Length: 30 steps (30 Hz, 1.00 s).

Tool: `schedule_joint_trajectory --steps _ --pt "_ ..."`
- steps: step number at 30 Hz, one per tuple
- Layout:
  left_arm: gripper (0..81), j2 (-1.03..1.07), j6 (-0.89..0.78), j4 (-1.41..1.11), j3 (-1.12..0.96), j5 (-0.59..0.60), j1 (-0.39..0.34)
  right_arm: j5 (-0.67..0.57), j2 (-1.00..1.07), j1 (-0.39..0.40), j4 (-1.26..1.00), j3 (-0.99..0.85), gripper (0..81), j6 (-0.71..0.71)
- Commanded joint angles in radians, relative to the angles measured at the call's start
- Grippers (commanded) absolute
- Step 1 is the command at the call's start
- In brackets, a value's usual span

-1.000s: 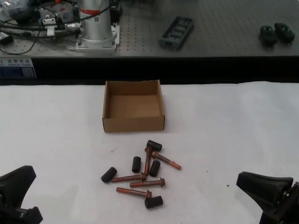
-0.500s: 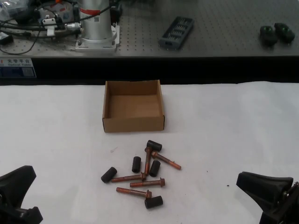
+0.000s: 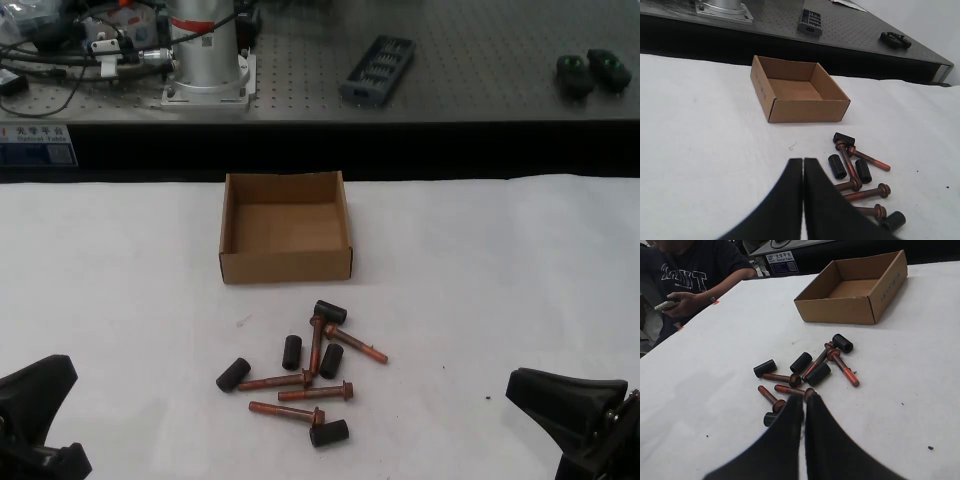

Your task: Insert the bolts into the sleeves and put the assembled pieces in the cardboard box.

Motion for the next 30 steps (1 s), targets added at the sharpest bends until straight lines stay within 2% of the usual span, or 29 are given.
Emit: schedule_joint_trajectory --steps 1,30 --pt "0.6 -0.001 0.005 -0.012 -0.004 0.001 0.001 0.023 -0.009 -0.005 -0.031 -0.001 4.3 0.023" --pt "0.6 -0.001 -0.015 -0.012 -0.004 0.001 0.001 0.023 -0.009 -0.005 -0.031 -0.001 4.3 0.023"
